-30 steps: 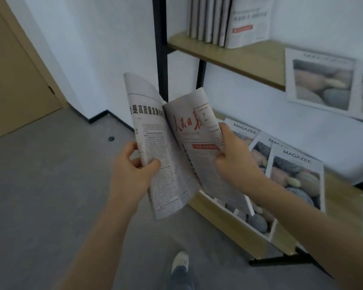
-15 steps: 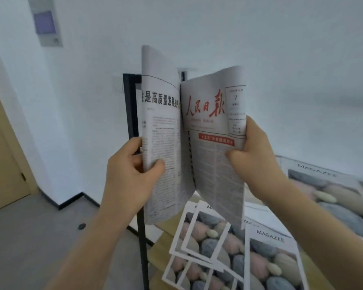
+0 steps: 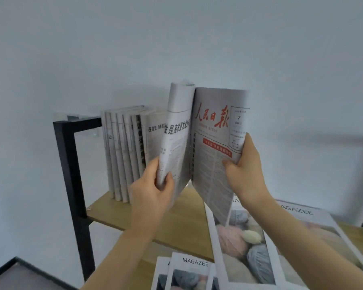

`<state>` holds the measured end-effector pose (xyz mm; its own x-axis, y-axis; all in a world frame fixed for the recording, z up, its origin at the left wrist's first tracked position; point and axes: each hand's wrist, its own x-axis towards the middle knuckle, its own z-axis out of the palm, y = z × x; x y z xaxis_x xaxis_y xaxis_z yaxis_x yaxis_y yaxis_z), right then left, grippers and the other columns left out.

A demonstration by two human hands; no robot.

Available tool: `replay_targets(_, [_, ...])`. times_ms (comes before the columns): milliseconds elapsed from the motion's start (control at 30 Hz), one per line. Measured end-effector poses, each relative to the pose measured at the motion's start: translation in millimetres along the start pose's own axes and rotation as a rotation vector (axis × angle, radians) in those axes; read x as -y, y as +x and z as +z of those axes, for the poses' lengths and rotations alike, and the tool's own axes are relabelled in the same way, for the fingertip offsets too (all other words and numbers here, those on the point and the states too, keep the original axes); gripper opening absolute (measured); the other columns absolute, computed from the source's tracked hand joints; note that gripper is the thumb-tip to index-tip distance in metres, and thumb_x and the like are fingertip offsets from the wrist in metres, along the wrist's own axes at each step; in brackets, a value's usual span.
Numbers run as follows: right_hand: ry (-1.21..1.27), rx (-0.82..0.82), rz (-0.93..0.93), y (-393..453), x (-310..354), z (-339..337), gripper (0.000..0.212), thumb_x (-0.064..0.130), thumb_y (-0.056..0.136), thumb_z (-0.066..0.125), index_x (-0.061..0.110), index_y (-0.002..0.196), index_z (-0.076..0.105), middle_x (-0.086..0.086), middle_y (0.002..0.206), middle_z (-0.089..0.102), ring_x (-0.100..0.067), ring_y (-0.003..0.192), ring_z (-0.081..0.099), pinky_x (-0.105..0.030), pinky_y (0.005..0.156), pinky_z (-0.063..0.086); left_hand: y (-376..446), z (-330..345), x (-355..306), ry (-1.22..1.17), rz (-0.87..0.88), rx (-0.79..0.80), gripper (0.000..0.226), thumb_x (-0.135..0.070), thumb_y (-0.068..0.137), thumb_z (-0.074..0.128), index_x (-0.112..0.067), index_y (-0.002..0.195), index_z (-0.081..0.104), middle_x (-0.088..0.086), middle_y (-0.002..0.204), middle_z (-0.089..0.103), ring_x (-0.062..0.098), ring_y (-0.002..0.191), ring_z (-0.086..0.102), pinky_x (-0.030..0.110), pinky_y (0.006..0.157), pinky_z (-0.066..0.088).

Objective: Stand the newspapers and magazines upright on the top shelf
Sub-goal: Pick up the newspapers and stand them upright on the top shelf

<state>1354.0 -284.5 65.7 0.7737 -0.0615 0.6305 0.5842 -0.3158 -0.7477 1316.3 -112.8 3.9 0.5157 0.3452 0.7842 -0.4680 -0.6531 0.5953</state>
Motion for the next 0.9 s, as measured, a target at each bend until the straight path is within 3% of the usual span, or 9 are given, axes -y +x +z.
replay_targets(167, [-0.021,0.023,0.054,3.2,-35.0,34.2,0.051,-0.015,0.079,0.043,0.018,0.117,0.048,0.018,0.097,0.058,-0.005,0.091,0.057,-0.012,0.072,0.047,-5.9,30.1,47.6,0.017,-0.008,0.023,0.027,-0.002,0.087,0.065,-0.007,0.114,0.062,-0.023,0.07,0.048,-0.007,0.058,0.053,0.0,0.055,0.036])
replay_targets(333, [-0.025,0.032,0.093,1.5,-52.6,62.7,0.052,-0.014,0.081,0.043,0.02,0.121,0.047,0.011,0.104,0.059,-0.011,0.097,0.056,-0.026,0.084,0.051,-15.8,51.0,87.5,0.087,0.048,0.017,0.039,-0.008,0.084,0.069,-0.008,0.122,0.059,-0.005,0.076,0.063,-0.001,0.055,0.051,-0.002,0.062,0.041])
replay_targets(400, [-0.035,0.042,0.085,2.3,-53.6,70.7,0.051,-0.014,0.081,0.044,0.02,0.119,0.047,0.017,0.098,0.058,-0.009,0.094,0.055,-0.024,0.084,0.049,-16.9,53.7,96.7,0.114,0.112,-0.022,0.039,-0.017,0.085,0.066,-0.01,0.122,0.057,-0.001,0.078,0.065,-0.001,0.059,0.052,0.007,0.063,0.049])
replay_targets(467, [-0.043,0.052,0.074,3.0,-53.0,76.5,0.05,-0.013,0.081,0.044,0.021,0.117,0.047,0.024,0.095,0.056,-0.003,0.09,0.055,-0.02,0.082,0.047,-13.9,53.8,103.7,0.184,0.25,-0.091,0.037,-0.015,0.082,0.069,-0.007,0.117,0.06,0.002,0.096,0.065,0.007,0.083,0.058,0.022,0.076,0.054])
replay_targets(533, [-0.047,0.054,0.067,3.1,-53.1,82.2,0.05,-0.013,0.081,0.044,0.021,0.118,0.047,0.027,0.095,0.055,0.006,0.087,0.056,-0.011,0.079,0.045,-7.2,51.9,109.1,0.345,0.387,-0.162,0.035,-0.017,0.08,0.071,-0.005,0.112,0.062,0.008,0.117,0.059,0.027,0.108,0.055,0.041,0.092,0.05])
replay_targets(600, [-0.049,0.051,0.071,3.0,-53.5,88.9,0.05,-0.013,0.081,0.044,0.02,0.118,0.047,0.028,0.093,0.054,0.012,0.085,0.054,-0.003,0.072,0.043,0.7,51.2,116.9,0.478,0.428,-0.197,0.036,-0.024,0.081,0.069,-0.008,0.111,0.058,0.014,0.127,0.051,0.038,0.119,0.049,0.054,0.101,0.042])
replay_targets(700, [-0.04,0.063,0.085,2.6,-52.4,99.4,0.051,-0.012,0.082,0.043,0.019,0.122,0.046,0.029,0.092,0.052,0.0,0.084,0.052,-0.006,0.073,0.041,7.8,55.2,131.7,0.559,0.411,-0.188,0.046,-0.028,0.081,0.067,-0.008,0.12,0.053,0.015,0.139,0.04,0.04,0.132,0.04,0.057,0.114,0.026])
replay_targets(800, [-0.031,0.097,0.074,1.8,-50.5,107.8,0.054,-0.013,0.081,0.042,0.018,0.125,0.046,0.024,0.095,0.054,-0.001,0.091,0.051,-0.002,0.074,0.039,15.1,56.7,141.3,0.622,0.366,-0.168,0.062,-0.031,0.083,0.064,-0.002,0.135,0.046,0.013,0.149,0.032,0.037,0.14,0.032,0.057,0.115,0.024])
replay_targets(900, [-0.018,0.12,0.071,0.9,-49.1,115.8,0.055,-0.013,0.081,0.041,0.018,0.126,0.046,0.019,0.1,0.055,-0.001,0.092,0.05,-0.001,0.075,0.038,21.9,57.3,144.3,0.686,0.332,-0.149,0.082,-0.033,0.084,0.063,-0.001,0.149,0.025,0.013,0.155,0.024,0.035,0.143,0.026,0.057,0.116,0.021])
